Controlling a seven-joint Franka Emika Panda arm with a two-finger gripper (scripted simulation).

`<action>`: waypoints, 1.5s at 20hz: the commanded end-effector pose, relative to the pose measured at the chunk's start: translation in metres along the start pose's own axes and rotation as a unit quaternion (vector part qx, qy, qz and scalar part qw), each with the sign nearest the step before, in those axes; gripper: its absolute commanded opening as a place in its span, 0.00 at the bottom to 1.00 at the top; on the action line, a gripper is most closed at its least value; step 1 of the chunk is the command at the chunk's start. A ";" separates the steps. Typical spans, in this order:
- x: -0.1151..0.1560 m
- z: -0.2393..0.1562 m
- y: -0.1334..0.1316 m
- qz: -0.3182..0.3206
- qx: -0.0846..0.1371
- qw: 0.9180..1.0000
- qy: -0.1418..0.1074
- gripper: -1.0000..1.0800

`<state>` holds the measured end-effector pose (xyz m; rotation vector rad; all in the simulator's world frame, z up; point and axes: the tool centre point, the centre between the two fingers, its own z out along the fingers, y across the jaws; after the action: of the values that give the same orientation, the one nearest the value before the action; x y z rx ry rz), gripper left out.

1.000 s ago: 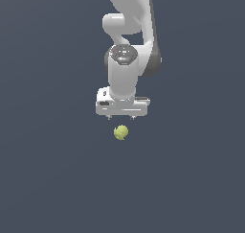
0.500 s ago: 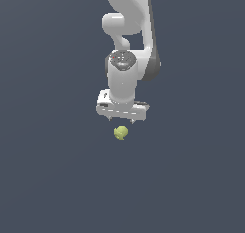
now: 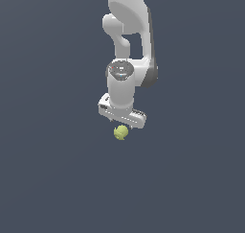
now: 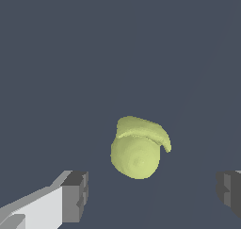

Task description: Pick up the object and move it to a goal position.

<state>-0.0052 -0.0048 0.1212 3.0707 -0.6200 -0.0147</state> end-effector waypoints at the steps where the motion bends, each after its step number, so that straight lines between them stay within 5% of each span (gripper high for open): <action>1: 0.000 0.008 0.000 0.035 0.002 0.999 0.001 0.96; 13: 0.000 0.029 0.002 0.129 0.006 0.992 0.003 0.96; 30: -0.001 0.074 0.002 0.135 0.006 0.991 0.003 0.96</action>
<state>-0.0077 -0.0071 0.0542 2.9678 -1.0293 -0.0012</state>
